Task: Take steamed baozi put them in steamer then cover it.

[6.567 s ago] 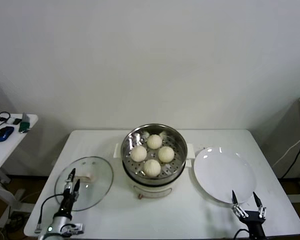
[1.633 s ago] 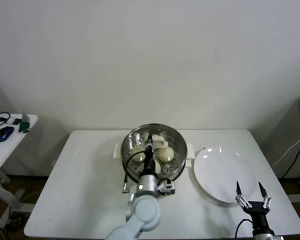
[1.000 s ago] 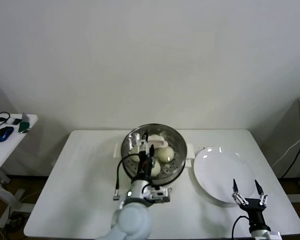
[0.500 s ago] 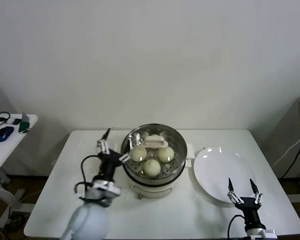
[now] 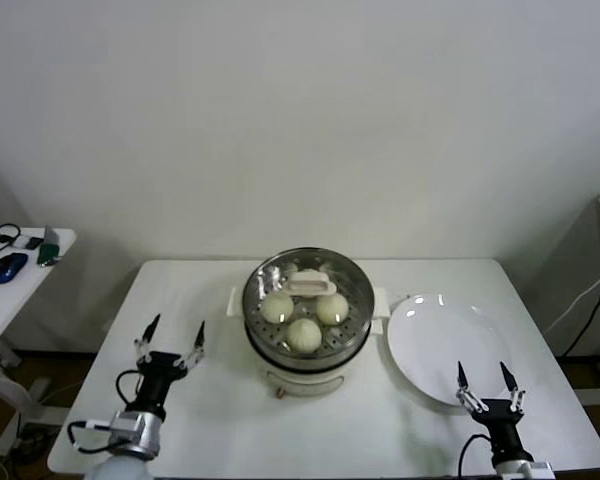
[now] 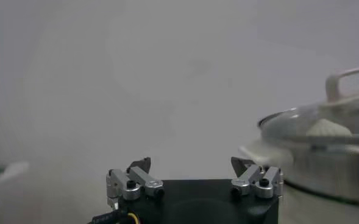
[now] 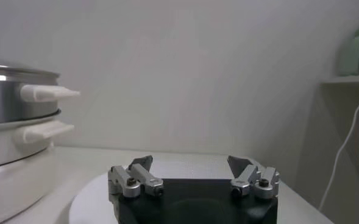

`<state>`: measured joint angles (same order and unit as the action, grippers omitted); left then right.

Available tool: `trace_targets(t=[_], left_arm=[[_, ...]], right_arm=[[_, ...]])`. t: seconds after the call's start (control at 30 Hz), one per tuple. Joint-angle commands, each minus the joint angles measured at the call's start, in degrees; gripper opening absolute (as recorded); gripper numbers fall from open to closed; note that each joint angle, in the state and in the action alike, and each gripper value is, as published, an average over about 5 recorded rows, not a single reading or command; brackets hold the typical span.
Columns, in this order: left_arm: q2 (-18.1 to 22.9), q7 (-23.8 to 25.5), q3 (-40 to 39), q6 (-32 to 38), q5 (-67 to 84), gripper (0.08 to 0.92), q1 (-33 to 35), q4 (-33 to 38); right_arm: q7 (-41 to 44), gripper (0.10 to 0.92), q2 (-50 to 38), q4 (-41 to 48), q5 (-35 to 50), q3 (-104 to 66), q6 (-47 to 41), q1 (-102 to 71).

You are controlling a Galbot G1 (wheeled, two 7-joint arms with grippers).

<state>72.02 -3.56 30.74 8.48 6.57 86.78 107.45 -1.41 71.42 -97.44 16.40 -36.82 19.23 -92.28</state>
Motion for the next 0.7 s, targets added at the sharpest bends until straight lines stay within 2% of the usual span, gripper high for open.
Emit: trace_targets(t=[0.03, 0.7], left_arm=[[1.0, 2.3, 3.3, 13.2, 8.9, 0.823, 3.1, -14.0], [0.7, 4.5, 3.3, 11.4, 8.1, 0.823, 3.3, -12.2]], right_arm=[[0.3, 0.823, -0.3, 0.7, 0.2, 0.4, 0.7, 0.1], [0.0, 0.823, -0.4, 0.8, -0.1, 0.9, 0.6, 0.6]])
